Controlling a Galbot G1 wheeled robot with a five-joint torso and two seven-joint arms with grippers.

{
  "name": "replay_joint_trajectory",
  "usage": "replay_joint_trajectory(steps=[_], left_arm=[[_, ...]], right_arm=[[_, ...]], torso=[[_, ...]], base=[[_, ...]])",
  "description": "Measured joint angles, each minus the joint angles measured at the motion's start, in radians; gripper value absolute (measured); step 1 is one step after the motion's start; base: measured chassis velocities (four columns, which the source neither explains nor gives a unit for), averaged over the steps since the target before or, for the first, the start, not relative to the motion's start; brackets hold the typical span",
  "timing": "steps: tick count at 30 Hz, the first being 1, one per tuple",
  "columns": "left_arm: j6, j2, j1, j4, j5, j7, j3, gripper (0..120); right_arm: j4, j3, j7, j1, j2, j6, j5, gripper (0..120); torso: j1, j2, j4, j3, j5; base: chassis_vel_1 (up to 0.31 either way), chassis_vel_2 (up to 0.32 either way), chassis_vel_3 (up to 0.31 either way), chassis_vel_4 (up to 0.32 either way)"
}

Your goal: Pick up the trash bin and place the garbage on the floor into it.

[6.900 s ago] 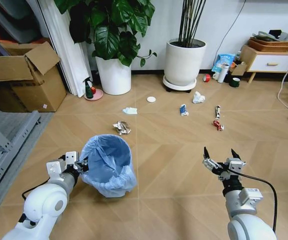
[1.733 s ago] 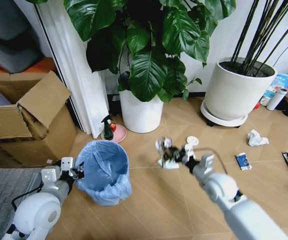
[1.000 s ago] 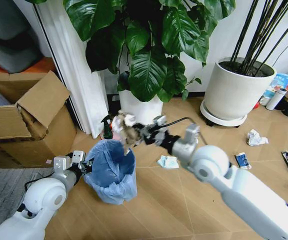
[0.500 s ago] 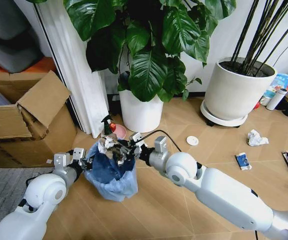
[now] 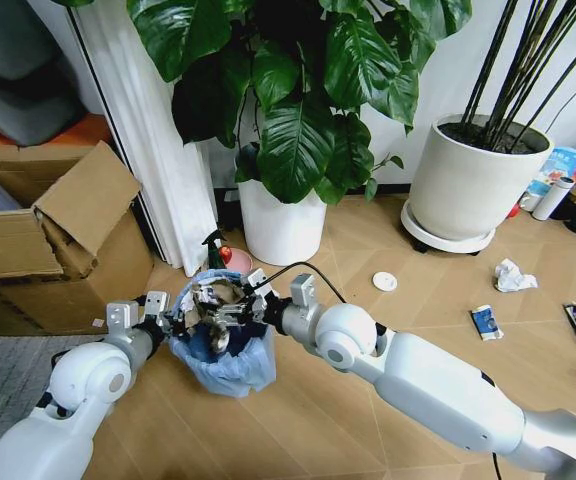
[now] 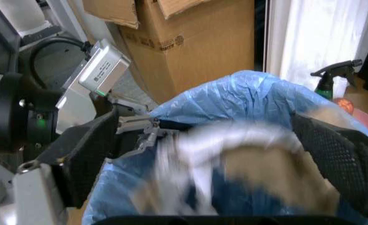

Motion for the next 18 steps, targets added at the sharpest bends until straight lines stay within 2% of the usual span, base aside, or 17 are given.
replay_joint_trajectory(steps=[9,18], left_arm=[[-0.001,-0.002,-0.004,0.013,0.004,0.011,-0.005,0],[-0.001,-0.01,0.011,0.033,0.015,0.023,-0.025,0]], right_arm=[[0.006,0.014,0.01,0.006,0.011,0.002,0.004,100],[0.036,0.097,0.037,0.016,0.005,0.001,0.017,100]], torso=[[0.0,0.0,0.0,0.0,0.0001],[0.0,0.0,0.0,0.0,0.0]], base=[[0.0,0.0,0.0,0.0],[0.0,0.0,0.0,0.0]])
